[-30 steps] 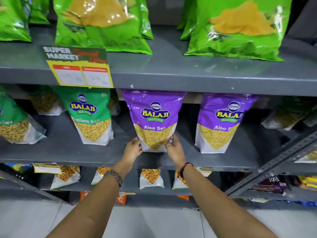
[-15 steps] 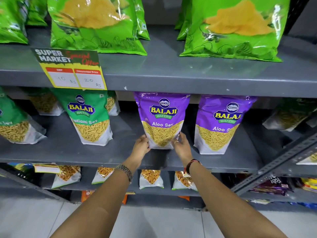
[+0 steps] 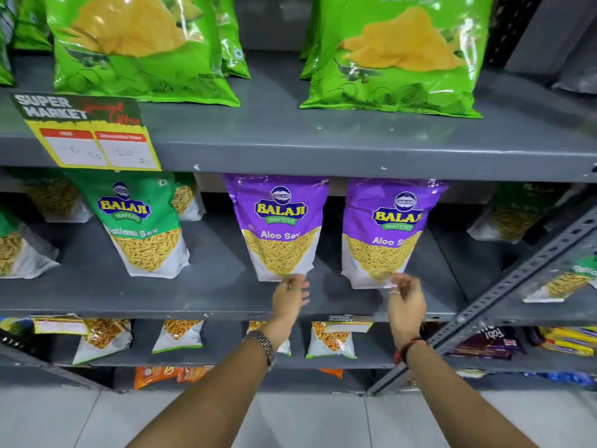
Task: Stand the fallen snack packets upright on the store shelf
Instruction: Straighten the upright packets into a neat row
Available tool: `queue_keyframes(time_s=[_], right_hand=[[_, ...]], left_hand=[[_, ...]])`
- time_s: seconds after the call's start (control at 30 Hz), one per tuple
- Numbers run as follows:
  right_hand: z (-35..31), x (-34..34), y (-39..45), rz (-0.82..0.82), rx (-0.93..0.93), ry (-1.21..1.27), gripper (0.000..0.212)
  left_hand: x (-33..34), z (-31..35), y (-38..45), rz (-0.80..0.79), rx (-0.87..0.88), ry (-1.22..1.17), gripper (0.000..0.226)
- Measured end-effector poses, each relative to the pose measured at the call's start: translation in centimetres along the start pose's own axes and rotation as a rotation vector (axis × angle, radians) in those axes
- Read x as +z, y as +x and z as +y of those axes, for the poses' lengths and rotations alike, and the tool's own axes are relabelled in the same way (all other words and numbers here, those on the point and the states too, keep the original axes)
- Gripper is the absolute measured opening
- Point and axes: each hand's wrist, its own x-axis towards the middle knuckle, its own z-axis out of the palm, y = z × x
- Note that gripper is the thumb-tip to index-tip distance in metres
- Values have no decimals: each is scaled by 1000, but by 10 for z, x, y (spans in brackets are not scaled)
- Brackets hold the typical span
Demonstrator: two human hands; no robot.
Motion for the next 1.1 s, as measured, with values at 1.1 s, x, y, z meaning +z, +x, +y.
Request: queue_keyframes(time_s=[1.1], right_hand=[[6, -60, 102, -239, 105, -48, 38]], left_hand=[[142, 21, -23, -178, 232, 565, 37]])
